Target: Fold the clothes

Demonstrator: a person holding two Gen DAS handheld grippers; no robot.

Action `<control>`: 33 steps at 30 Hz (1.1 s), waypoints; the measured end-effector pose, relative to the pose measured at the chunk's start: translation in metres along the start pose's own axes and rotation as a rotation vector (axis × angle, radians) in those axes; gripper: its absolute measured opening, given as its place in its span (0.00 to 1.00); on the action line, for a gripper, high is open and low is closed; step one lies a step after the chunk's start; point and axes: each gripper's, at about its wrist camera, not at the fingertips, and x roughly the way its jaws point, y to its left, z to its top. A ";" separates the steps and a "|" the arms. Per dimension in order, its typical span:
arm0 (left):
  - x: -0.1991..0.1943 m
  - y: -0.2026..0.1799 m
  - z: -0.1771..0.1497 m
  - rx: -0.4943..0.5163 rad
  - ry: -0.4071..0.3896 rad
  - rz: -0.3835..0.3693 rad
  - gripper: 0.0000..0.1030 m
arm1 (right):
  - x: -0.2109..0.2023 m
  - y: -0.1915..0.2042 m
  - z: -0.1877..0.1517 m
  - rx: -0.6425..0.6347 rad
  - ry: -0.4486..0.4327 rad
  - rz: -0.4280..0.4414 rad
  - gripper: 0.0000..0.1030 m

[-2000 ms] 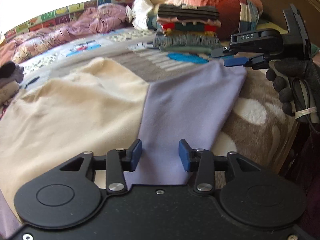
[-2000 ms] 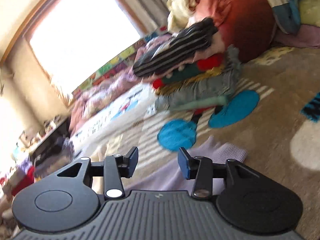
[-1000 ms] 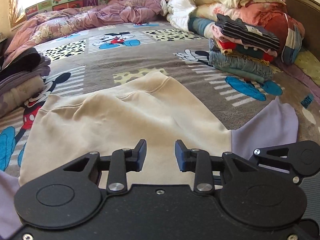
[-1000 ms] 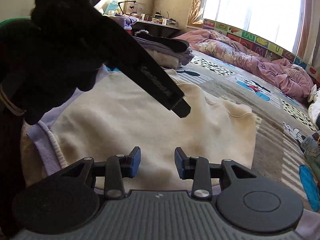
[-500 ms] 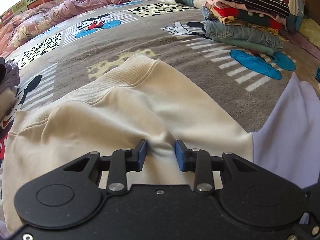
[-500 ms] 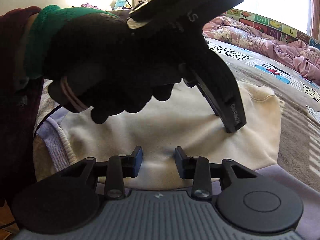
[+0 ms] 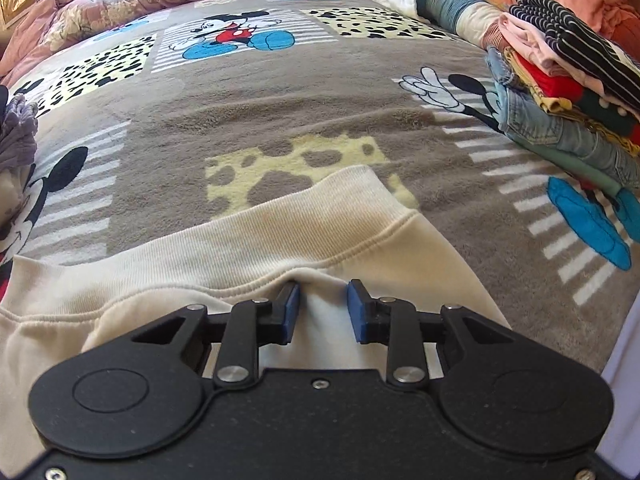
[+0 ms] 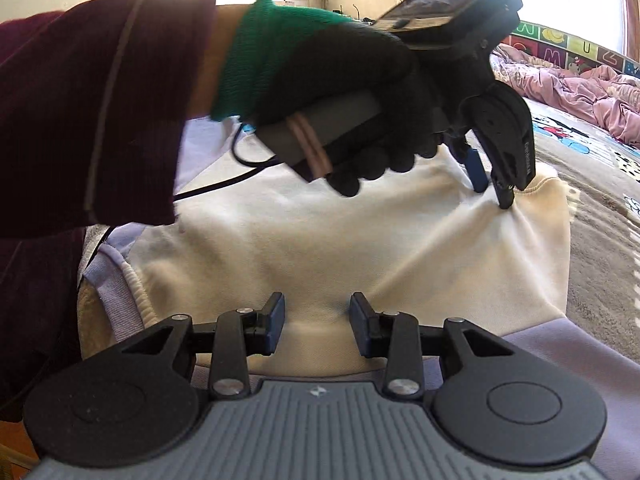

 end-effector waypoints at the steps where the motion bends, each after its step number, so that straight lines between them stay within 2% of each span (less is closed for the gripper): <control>1: 0.000 0.001 0.003 -0.007 -0.004 -0.003 0.27 | -0.001 0.001 -0.001 0.001 -0.001 0.001 0.37; 5: -0.011 0.013 0.015 -0.100 -0.045 -0.003 0.27 | -0.008 0.008 -0.008 0.014 -0.007 0.016 0.37; 7: -0.014 0.015 0.019 -0.113 -0.054 -0.003 0.27 | -0.011 0.012 -0.011 0.016 -0.009 0.018 0.37; 11: -0.021 -0.003 0.021 -0.050 -0.065 -0.041 0.27 | -0.017 0.016 -0.015 0.016 -0.010 0.017 0.37; 18: 0.029 -0.032 0.032 0.006 0.007 -0.020 0.27 | -0.015 0.009 -0.009 0.022 -0.013 0.019 0.37; 23: 0.038 -0.025 0.043 -0.078 -0.005 -0.053 0.27 | -0.020 0.010 -0.012 0.033 -0.021 0.026 0.38; 33: -0.008 -0.001 0.048 -0.132 -0.102 -0.105 0.28 | -0.027 0.012 -0.015 0.035 -0.029 0.026 0.38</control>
